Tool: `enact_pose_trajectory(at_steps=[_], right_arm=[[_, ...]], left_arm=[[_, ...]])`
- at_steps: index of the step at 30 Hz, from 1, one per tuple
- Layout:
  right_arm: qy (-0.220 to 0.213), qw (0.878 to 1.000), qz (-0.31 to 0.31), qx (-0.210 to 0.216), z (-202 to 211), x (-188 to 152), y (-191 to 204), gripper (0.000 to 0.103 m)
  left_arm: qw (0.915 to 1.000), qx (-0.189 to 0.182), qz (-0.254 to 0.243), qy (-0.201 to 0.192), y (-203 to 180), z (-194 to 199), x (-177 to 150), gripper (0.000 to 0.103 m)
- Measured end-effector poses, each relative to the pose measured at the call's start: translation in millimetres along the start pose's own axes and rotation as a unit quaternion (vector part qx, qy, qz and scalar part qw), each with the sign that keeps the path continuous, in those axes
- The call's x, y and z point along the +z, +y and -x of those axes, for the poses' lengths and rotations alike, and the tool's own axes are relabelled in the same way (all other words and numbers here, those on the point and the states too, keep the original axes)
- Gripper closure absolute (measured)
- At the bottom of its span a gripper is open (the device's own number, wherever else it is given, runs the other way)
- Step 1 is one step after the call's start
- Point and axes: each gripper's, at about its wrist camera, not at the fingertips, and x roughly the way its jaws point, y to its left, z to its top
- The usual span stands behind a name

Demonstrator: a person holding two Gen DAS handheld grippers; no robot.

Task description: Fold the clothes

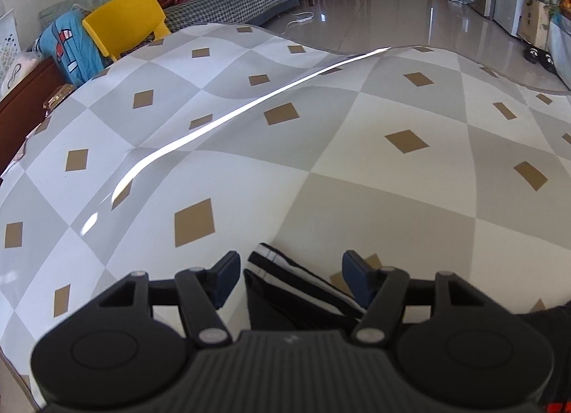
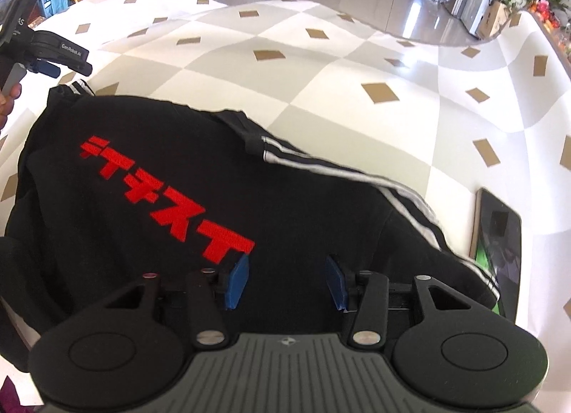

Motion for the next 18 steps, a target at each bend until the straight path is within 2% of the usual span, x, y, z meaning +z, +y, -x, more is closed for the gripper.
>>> enact_pose_trajectory(at_steps=[6, 8, 18], right_arm=[[-0.041, 0.997, 0.059, 0.001, -9, 21, 12, 0.058], [-0.047, 0.995, 0.083, 0.002, -15, 24, 16, 0.058], [-0.081, 0.981, 0.177, -0.026, -43, 35, 25, 0.058]], left_arm=[[0.9986, -0.044, -0.02, 0.02, -21, 6, -16, 0.038], [0.9982, -0.049, -0.024, 0.023, -24, 6, -18, 0.034], [0.9959, -0.077, -0.018, 0.045, -30, -3, -19, 0.032]])
